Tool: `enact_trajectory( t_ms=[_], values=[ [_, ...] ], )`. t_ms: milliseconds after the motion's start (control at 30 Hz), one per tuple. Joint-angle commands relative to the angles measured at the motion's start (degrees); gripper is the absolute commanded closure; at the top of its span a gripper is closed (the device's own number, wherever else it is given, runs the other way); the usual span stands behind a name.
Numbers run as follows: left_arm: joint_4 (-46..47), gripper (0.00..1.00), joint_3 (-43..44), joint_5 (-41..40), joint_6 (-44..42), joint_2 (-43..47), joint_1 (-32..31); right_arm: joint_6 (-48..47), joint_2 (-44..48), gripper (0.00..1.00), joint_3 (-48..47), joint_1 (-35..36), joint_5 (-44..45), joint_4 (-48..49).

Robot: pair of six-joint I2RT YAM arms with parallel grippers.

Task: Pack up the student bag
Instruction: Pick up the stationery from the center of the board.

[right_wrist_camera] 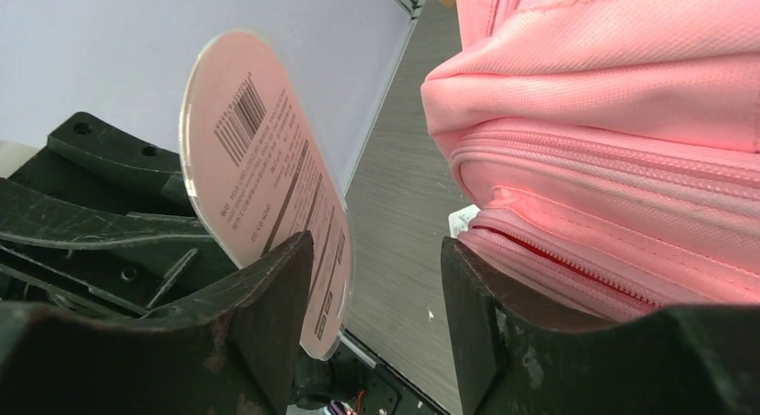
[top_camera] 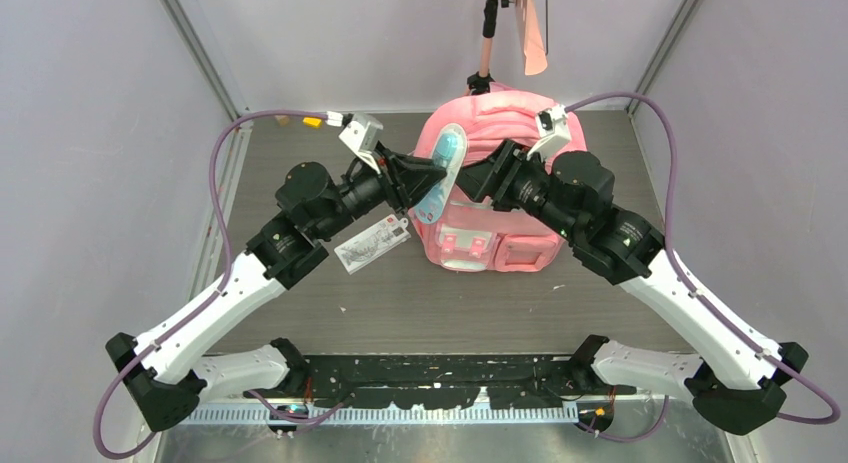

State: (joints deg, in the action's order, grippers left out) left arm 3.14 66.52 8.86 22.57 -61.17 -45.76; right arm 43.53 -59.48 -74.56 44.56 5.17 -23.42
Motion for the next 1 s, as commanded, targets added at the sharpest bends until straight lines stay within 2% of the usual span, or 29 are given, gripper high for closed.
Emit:
enact_trajectory(
  t_ms=[0,267,600,833,967],
  values=[
    [3.71,1.0,2.66,-4.17,-2.95,-0.21,-1.12,0.18,0.92,0.42,-2.58,0.84,3.38,5.47],
    [5.0,1.0,0.99,-12.89,-4.24,0.39,-2.01,-0.64,3.71,0.41,-1.82,1.19,7.87,3.21],
    [6.18,1.0,1.75,-13.19,-3.67,-2.48,-4.42,-1.31,2.35,0.41,-3.36,1.16,4.62,4.12],
    [6.91,1.0,0.79,-13.86,-3.76,-2.58,-5.73,-1.17,0.75,0.47,-3.52,1.15,3.95,4.67],
    [7.23,1.0,0.54,-13.88,-3.76,-2.5,-6.05,-1.03,-0.32,0.55,-3.31,1.15,4.73,4.53]
  ],
)
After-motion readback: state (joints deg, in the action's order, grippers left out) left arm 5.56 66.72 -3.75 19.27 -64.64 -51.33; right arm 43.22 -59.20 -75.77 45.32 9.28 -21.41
